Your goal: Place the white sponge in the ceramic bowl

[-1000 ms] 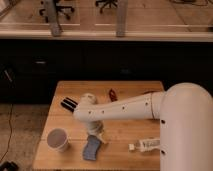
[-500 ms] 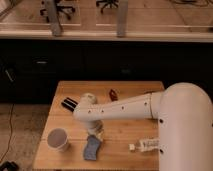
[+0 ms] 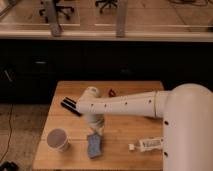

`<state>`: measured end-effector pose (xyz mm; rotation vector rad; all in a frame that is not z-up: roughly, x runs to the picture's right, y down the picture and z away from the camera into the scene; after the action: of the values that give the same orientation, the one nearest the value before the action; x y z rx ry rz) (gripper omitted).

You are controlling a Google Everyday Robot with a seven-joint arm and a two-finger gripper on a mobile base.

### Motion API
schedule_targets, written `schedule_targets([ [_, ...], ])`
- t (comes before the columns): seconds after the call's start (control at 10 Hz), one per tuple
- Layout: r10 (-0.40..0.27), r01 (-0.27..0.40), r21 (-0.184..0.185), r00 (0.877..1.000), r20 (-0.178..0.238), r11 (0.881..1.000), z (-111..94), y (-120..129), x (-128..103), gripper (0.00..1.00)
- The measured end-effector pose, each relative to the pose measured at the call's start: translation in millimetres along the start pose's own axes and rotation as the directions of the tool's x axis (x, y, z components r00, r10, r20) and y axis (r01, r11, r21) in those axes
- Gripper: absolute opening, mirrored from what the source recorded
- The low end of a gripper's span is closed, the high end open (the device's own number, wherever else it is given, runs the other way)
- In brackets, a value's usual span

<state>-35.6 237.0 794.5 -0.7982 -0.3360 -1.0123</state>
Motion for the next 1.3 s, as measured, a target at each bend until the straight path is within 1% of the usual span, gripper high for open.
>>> schedule_targets([
  [0.1,-0.002,0.002,0.011,1.0,0.002,1.0,-4,-1,6,0.07],
  [0.2,0.002,-0.002,0.015,1.0,0.003,1.0,-7,1,11,0.13],
  [0.3,0.0,0.0,0.018,1.0,0.003,1.0,-6,0,12,0.21],
  [0.4,-0.003,0.003,0.017,1.0,0.004,1.0,-1,-2,15,0.31],
  [0.6,-0.007,0.007,0.027,1.0,0.006,1.0,4,-6,22,0.53],
  [0.7,-0.009,0.009,0.028,1.0,0.007,1.0,3,-6,24,0.58],
  [0.8,-0.009,0.009,0.032,1.0,0.007,0.999,1,-7,28,0.59],
  [1.0,-0.009,0.008,0.04,1.0,0.007,0.999,-2,-11,38,0.47],
  [1.1,-0.01,0.009,0.045,1.0,0.012,0.999,-1,-10,41,0.35],
  [1.2,-0.006,0.005,0.051,1.0,0.017,0.999,-1,-6,45,0.22],
  [1.3,-0.002,0.001,0.054,1.0,0.021,0.999,-2,-3,50,0.15],
])
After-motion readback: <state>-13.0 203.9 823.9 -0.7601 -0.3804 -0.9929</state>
